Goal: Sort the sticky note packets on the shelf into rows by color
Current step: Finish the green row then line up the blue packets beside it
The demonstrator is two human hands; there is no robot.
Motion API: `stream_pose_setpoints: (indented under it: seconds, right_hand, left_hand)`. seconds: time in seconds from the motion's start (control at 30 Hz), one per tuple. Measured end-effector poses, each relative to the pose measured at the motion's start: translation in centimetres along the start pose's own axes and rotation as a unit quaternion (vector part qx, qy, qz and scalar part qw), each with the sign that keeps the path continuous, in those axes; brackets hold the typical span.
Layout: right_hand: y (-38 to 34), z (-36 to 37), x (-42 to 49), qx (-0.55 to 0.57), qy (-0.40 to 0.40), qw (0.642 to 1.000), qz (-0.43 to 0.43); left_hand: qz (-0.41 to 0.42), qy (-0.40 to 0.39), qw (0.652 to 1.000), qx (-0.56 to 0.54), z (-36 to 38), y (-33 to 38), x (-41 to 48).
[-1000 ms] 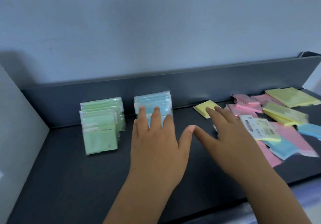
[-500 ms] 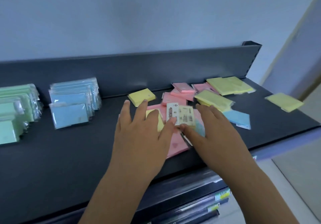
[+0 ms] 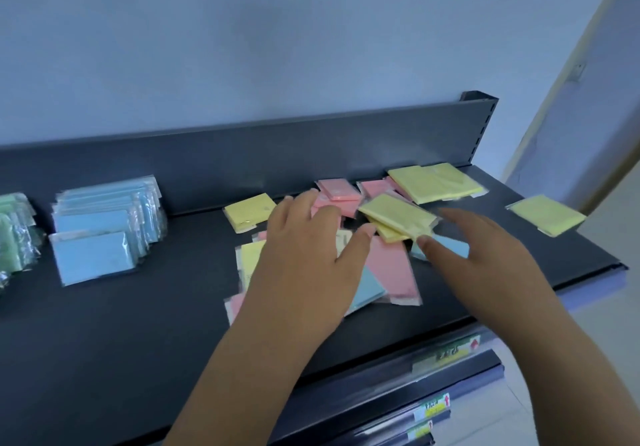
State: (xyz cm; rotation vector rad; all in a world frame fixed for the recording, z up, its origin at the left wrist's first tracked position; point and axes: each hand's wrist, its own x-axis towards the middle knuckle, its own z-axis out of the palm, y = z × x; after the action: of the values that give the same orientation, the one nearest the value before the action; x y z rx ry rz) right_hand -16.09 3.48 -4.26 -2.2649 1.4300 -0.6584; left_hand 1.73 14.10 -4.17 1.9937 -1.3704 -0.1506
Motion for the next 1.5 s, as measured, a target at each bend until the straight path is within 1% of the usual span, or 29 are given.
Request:
stream_pose_setpoints:
  seconds: [0.07, 0.13, 0.2, 0.3, 0.4, 0.47, 0.53, 0.6, 0.67, 0.7, 0.77, 0.83, 0.87, 0.93, 1.0, 1.1, 1.23, 1.37, 1.43, 1.5]
  right_hand:
    - [1.8, -1.0, 1.1, -0.014, -0.026, 0.999, 0.017]
    - [3.4, -1.8, 2.2, -0.038, -0.07, 0.997, 0.019]
    - [4.7, -2.1, 3.4, -0.062, -0.117, 0.991, 0.001]
    - [6.6, -2.1, 4.9, -0.071, -0.143, 0.986, -0.054]
    - [8.5, -2.7, 6.6, -0.059, -0.16, 0.98, -0.101]
    - [10.1, -3.7, 7.3, -0.042, -0.161, 0.98, -0.105]
    - [11.7, -4.9, 7.8, -0.024, -0.159, 0.984, -0.078]
    - [13.4, -6.1, 8.3, 0.048, -0.143, 0.988, -0.044]
    - [14.5, -6.9, 8.7, 0.16, -0.118, 0.98, 0.001]
    - [14.8, -7.1, 9.0, 0.22, -0.114, 0.968, 0.026]
    - [15.0, -7.4, 9.3, 0.328, -0.133, 0.933, 0.06]
    - [14.9, -7.6, 9.2, 0.391, -0.163, 0.903, 0.072]
    - [14.9, -7.6, 9.2, 0.408, -0.172, 0.894, 0.074]
    - [14.9, -7.7, 9.4, 0.419, -0.177, 0.888, 0.07]
    - [14.9, -7.6, 9.6, 0.429, -0.188, 0.881, 0.062]
    - [14.6, -7.1, 9.8, 0.457, -0.179, 0.869, 0.065]
    - [13.3, -5.9, 9.5, 0.481, -0.121, 0.865, 0.079]
    - [10.1, -4.3, 8.1, 0.503, -0.122, 0.854, 0.059]
    - [8.1, -3.3, 6.8, 0.496, -0.11, 0.861, 0.039]
    - [6.2, -2.2, 5.4, 0.448, -0.079, 0.89, 0.004]
  left_hand:
    - [-0.002, 0.01, 0.999, -0.048, 1.6, 2.0, 0.4]
    - [-0.039, 0.005, 0.991, -0.124, 3.8, 4.2, 0.6]
    - [-0.082, 0.002, 0.979, -0.188, 6.0, 6.2, 1.0]
    - [-0.112, 0.024, 0.973, -0.201, 9.1, 8.7, 1.9]
    - [-0.149, 0.078, 0.963, -0.212, 11.5, 10.9, 2.9]
    - [-0.178, 0.107, 0.954, -0.218, 13.2, 12.2, 3.2]
    - [-0.2, 0.124, 0.947, -0.218, 14.6, 13.4, 3.0]
    - [-0.215, 0.133, 0.943, -0.218, 15.8, 14.4, 2.7]
    - [-0.216, 0.122, 0.944, -0.216, 16.9, 15.2, 2.6]
    - [-0.209, 0.105, 0.945, -0.226, 17.5, 15.7, 2.7]
    - [-0.182, 0.052, 0.939, -0.286, 18.4, 16.7, 2.9]
    - [-0.167, 0.019, 0.921, -0.352, 19.0, 17.7, 3.1]
    - [-0.164, 0.016, 0.914, -0.371, 19.2, 18.1, 3.1]
    - [-0.142, 0.038, 0.914, -0.378, 19.2, 18.4, 3.2]
    - [-0.121, 0.084, 0.918, -0.369, 18.9, 18.2, 3.1]
    - [-0.144, 0.155, 0.909, -0.359, 18.3, 17.3, 2.9]
    - [-0.171, 0.194, 0.895, -0.363, 15.9, 15.1, 2.5]
    - [-0.189, 0.265, 0.861, -0.39, 12.9, 12.6, 1.7]
    - [-0.186, 0.285, 0.848, -0.405, 11.1, 11.1, 0.8]
    - [-0.179, 0.29, 0.85, -0.401, 9.2, 9.5, -0.2]
